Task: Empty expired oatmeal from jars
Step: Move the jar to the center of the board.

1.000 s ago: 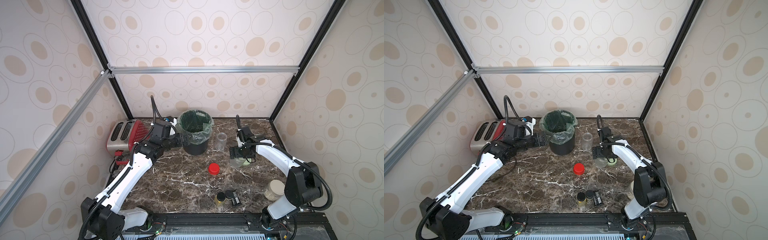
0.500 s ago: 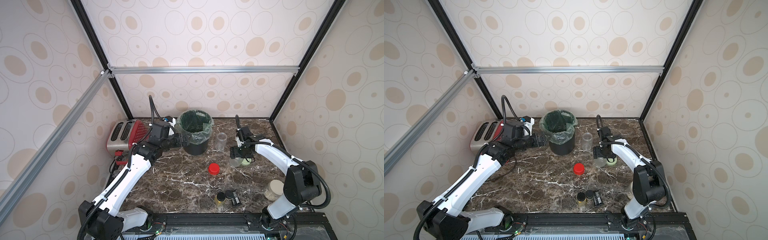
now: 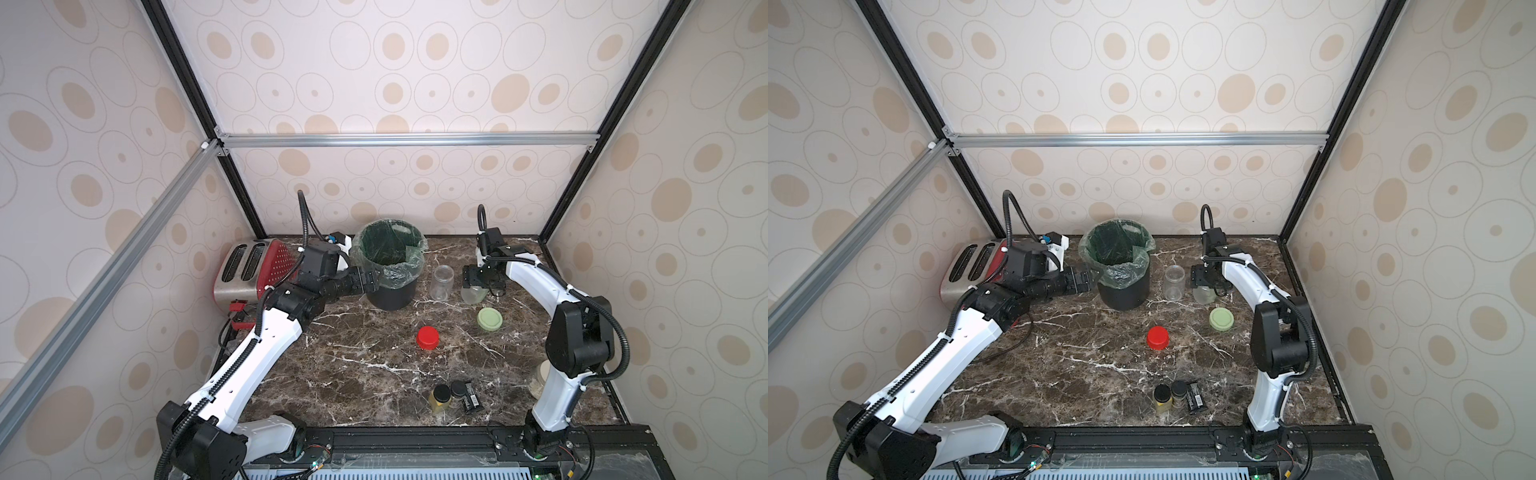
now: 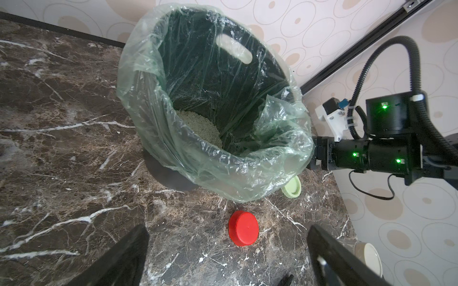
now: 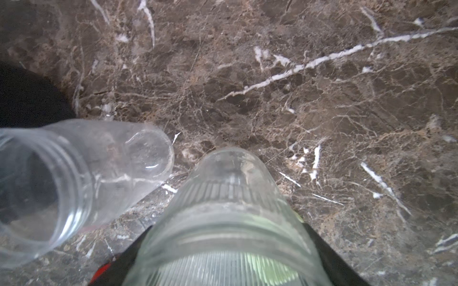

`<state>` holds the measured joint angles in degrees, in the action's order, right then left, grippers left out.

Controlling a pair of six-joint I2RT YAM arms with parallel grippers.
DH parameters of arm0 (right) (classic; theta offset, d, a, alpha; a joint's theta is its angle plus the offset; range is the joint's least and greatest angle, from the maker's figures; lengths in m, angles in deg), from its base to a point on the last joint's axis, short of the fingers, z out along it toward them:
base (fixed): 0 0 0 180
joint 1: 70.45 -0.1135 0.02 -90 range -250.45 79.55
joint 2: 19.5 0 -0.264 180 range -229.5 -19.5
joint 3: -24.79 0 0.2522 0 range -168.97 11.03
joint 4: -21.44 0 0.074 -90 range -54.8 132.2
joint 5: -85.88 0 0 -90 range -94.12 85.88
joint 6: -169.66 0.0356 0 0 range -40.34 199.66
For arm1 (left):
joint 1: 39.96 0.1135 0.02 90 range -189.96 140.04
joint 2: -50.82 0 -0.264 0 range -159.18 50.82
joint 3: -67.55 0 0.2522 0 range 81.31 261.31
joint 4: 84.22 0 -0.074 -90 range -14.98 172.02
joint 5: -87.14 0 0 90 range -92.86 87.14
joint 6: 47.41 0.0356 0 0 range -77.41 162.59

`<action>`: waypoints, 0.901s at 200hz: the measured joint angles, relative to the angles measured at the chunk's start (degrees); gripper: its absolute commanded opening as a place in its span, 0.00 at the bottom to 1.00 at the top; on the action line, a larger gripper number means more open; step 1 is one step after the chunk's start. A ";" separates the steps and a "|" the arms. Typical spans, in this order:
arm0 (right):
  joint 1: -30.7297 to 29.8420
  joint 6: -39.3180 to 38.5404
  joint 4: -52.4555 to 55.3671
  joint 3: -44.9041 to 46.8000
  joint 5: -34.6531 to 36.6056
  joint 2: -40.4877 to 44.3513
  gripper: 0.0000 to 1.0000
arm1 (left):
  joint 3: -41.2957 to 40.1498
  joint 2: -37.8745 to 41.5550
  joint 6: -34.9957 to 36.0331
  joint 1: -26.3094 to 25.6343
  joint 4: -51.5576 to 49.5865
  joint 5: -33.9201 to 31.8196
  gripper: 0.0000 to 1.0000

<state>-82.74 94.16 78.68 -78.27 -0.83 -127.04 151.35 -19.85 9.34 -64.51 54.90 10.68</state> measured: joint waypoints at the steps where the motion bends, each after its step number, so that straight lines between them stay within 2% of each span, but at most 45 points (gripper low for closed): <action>1: 0.04 0.00 -0.02 -0.04 -0.02 -0.11 0.81 | 0.00 0.00 0.02 0.00 0.00 0.00 0.99; 53: 0.11 -0.04 -0.26 -0.17 -0.22 -1.36 0.91 | 0.00 0.17 0.57 0.00 -0.04 -0.55 0.99; 82: 0.11 -0.39 -0.02 -1.01 0.00 -1.31 1.00 | 0.00 0.52 0.98 0.00 -0.09 -0.72 0.99; 109: 0.11 -0.85 2.29 -1.73 0.98 0.31 0.99 | 0.00 0.72 1.53 0.00 -0.26 -0.83 0.99; 135: 0.02 0.48 7.65 -1.70 3.52 7.13 0.99 | -0.02 0.72 2.08 0.00 -0.37 -0.76 0.99; 180: 0.44 8.28 22.99 2.47 13.86 29.05 0.99 | -0.07 0.83 2.95 -1.18 -0.39 0.50 0.99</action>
<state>-82.31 102.44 101.68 -75.80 13.02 -98.00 151.28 -19.02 12.29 -65.69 54.51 11.18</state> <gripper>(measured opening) 0.988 0.992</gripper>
